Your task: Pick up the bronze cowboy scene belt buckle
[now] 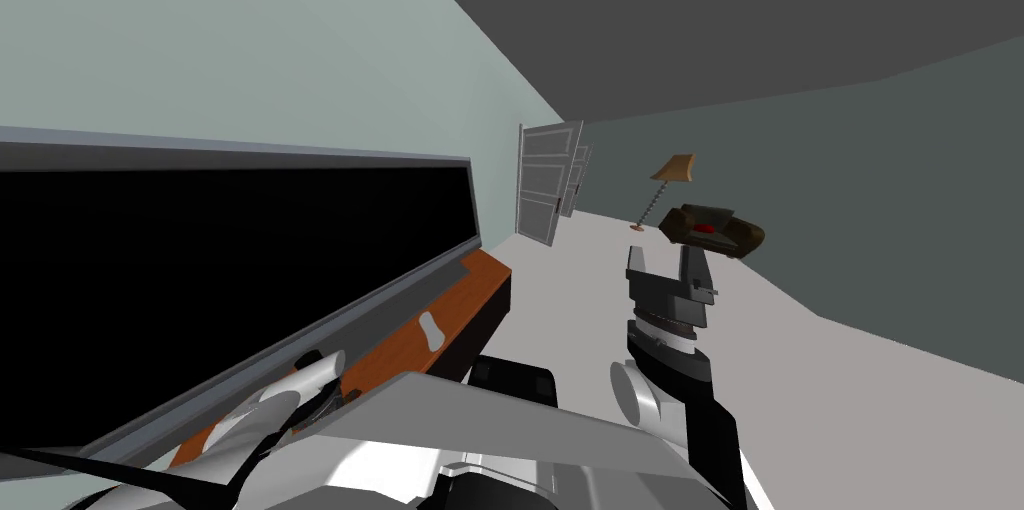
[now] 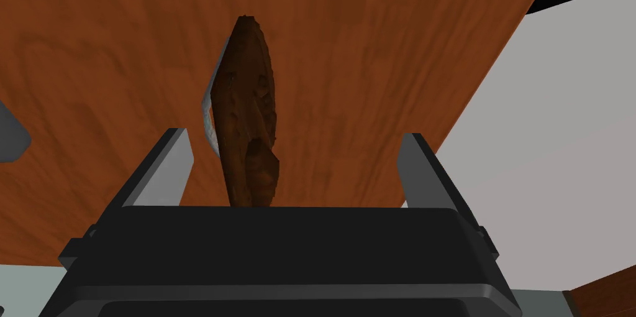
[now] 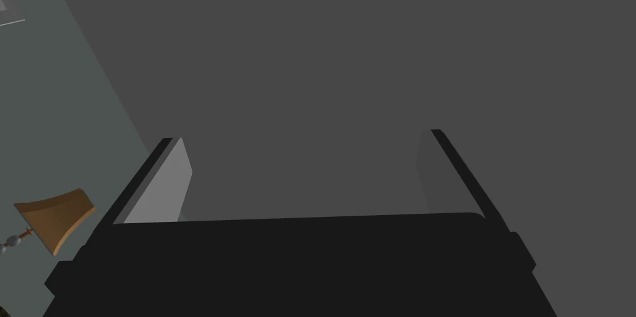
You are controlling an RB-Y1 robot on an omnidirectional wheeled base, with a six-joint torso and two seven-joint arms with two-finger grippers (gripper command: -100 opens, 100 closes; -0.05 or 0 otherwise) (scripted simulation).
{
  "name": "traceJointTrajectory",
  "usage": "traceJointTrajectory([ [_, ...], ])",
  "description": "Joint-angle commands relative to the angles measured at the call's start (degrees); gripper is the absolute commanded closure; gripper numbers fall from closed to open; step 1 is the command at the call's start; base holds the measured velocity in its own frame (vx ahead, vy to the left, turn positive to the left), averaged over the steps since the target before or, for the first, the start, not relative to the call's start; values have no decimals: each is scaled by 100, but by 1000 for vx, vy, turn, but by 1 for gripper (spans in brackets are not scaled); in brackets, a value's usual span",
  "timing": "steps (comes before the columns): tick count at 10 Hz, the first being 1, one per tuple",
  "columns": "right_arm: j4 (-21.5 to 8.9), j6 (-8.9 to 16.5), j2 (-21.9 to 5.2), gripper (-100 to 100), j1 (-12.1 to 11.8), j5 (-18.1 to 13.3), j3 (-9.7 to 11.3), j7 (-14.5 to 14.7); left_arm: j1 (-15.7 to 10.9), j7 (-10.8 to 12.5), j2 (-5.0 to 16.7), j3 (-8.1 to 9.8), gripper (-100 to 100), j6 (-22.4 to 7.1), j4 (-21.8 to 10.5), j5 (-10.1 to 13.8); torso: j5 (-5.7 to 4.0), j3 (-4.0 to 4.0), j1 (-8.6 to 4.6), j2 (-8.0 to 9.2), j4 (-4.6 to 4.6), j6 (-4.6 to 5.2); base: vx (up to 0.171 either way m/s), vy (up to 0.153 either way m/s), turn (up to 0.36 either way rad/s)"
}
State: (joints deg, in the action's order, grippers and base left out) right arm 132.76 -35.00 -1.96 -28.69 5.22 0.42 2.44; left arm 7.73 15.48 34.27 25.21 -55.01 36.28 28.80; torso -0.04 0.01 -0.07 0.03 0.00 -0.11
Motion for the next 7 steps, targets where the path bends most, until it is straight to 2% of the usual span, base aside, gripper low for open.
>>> traceJointTrajectory([
  [1,0,0,0,0,0,0,0,0,144,48,-16,25,-100,-84,191,5,0,0,0,0,0,0,13,-2,30],
  [2,0,0,0,0,0,0,0,0,400,-54,36,215,-100,5,263,162,1,1,2,2,0,-1,24,-16,-239],
  [4,0,0,0,0,0,0,0,0,458,1,-1,187,-100,-38,353,129,0,-1,0,-2,0,0,20,-6,-74],
  [5,0,0,0,0,0,0,0,0,474,-4,2,194,100,-41,364,135,2,0,2,1,0,1,0,0,0],
  [7,0,0,0,0,0,0,0,0,472,-3,6,197,100,-42,364,137,6,2,1,4,0,3,0,0,0],
])
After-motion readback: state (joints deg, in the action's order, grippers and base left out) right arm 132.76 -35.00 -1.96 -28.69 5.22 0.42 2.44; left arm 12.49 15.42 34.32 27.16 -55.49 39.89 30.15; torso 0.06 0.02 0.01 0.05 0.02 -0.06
